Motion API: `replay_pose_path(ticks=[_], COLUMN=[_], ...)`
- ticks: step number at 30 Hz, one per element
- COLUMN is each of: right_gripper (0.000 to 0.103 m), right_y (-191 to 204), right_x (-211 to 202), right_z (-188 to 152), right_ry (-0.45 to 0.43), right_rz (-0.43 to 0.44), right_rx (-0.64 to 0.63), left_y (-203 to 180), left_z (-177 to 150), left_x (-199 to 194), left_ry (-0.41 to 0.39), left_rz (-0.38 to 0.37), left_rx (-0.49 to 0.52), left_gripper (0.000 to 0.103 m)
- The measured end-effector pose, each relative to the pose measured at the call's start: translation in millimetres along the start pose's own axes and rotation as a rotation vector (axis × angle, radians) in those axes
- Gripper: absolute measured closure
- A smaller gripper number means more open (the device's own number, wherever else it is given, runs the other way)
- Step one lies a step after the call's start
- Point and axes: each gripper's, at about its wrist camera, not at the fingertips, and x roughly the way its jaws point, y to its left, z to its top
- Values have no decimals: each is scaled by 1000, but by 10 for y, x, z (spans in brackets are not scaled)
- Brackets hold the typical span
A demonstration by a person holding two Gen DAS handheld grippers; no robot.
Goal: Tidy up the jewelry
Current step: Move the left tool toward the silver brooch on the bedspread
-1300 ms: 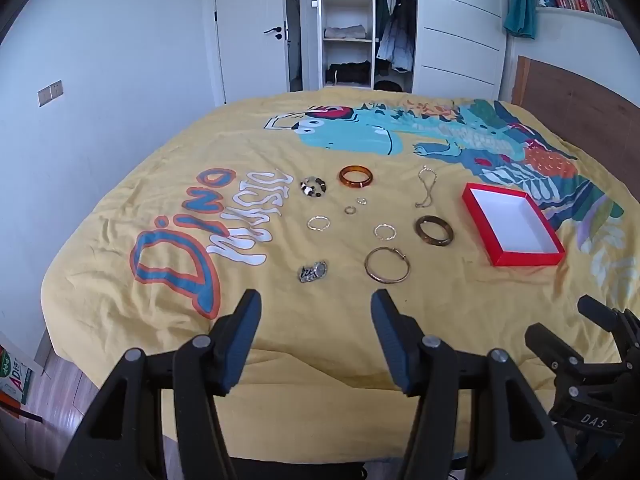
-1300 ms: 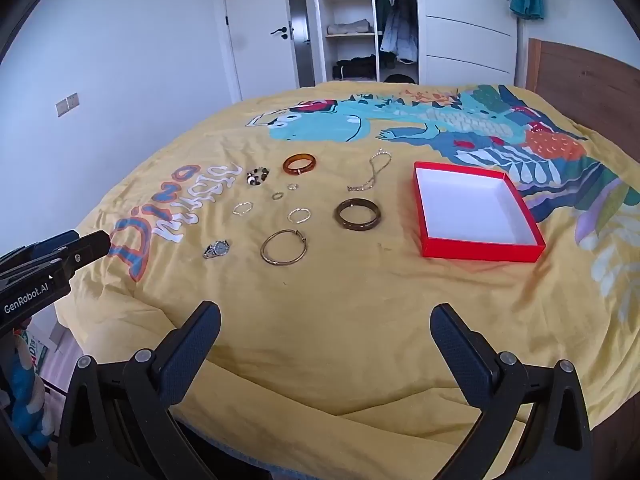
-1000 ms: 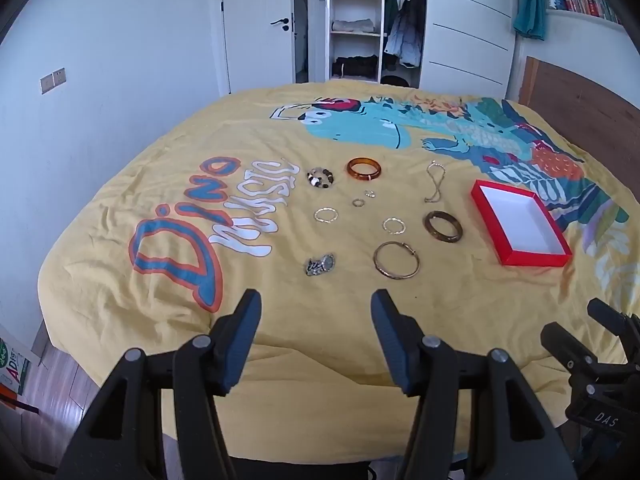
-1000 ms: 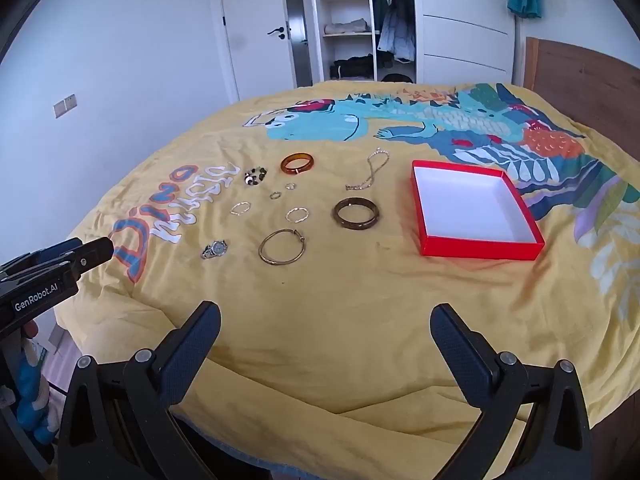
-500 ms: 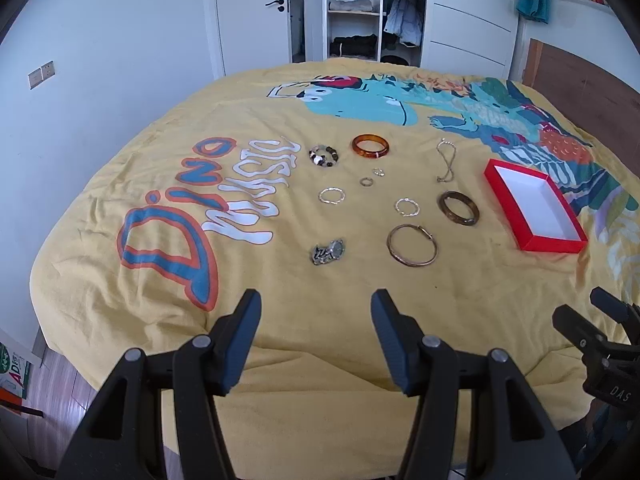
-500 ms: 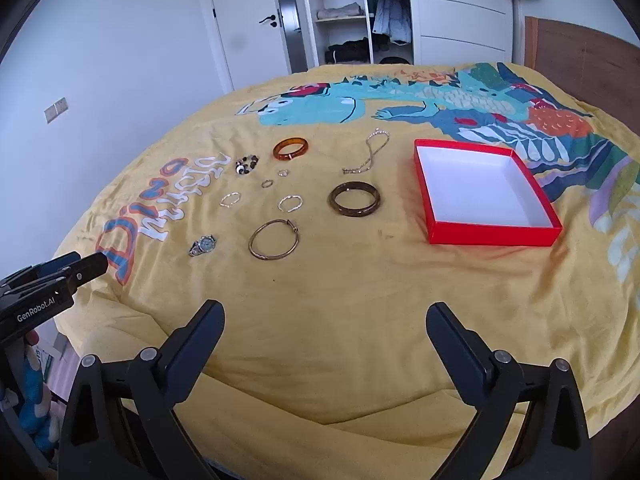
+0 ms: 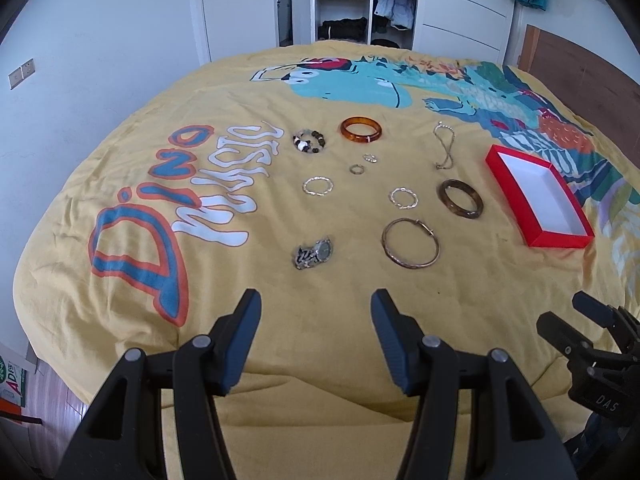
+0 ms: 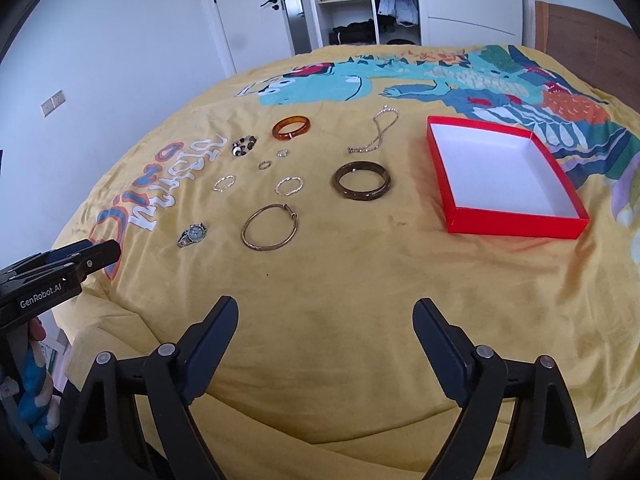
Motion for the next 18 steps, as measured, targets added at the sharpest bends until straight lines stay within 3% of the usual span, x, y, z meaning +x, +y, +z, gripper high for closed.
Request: replay_pose_path(ticks=[10,18], right_gripper=[25,36], right_y=[8,108], right_x=[319,696], right_z=[170,369], right_ry=[39,80], right_rz=[44,114], right_rx=[-9,-40], left_y=[133,131], left_z=[126,240], left_x=[289,654], left_ry=[1,82], left_rz=[11,-28], left_rx=[-27,-13], left_gripper=[48,48])
